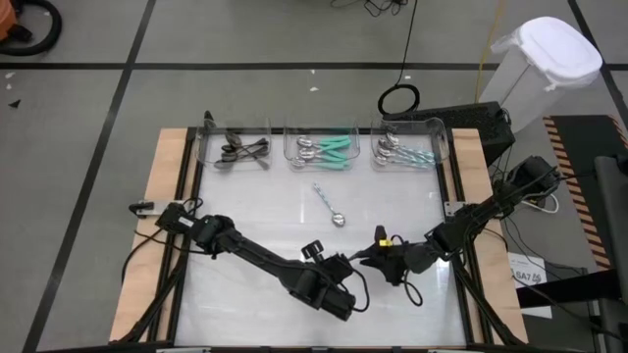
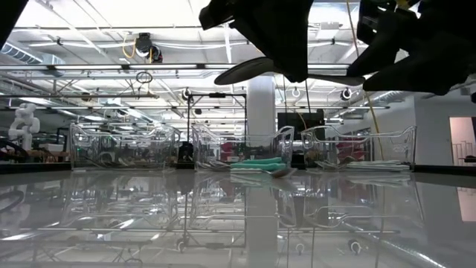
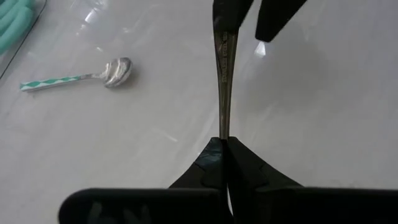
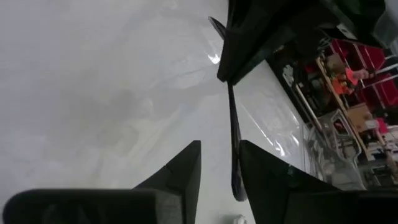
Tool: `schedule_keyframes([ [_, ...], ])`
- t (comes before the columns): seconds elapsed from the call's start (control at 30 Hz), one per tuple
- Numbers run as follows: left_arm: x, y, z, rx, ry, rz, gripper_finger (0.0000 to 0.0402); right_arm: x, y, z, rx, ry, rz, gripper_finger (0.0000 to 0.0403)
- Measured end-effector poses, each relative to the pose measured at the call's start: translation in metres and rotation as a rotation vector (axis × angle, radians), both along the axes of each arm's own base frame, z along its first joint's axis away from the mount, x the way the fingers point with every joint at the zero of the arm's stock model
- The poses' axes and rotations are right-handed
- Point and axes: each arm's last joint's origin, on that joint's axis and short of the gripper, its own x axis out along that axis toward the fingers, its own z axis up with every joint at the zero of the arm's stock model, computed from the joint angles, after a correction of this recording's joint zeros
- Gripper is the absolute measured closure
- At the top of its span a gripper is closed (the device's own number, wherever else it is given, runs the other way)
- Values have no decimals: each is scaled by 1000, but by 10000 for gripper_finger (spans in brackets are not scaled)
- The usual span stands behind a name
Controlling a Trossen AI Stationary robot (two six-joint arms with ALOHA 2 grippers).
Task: Sort silverware by color (type)
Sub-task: Put the black spoon into the left transparent bin
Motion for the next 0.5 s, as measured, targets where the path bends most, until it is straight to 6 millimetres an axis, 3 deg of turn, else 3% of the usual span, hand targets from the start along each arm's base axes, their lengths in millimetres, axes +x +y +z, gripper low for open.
schedule_keyframes([
  [0.27,3,-2,1,-53,-3,-38,399,1,-1,1,-23,-20,-36,311],
  [0.5,5,2,1,-68,2,-33,399,0,-1,0,-15,-11,-16,366],
])
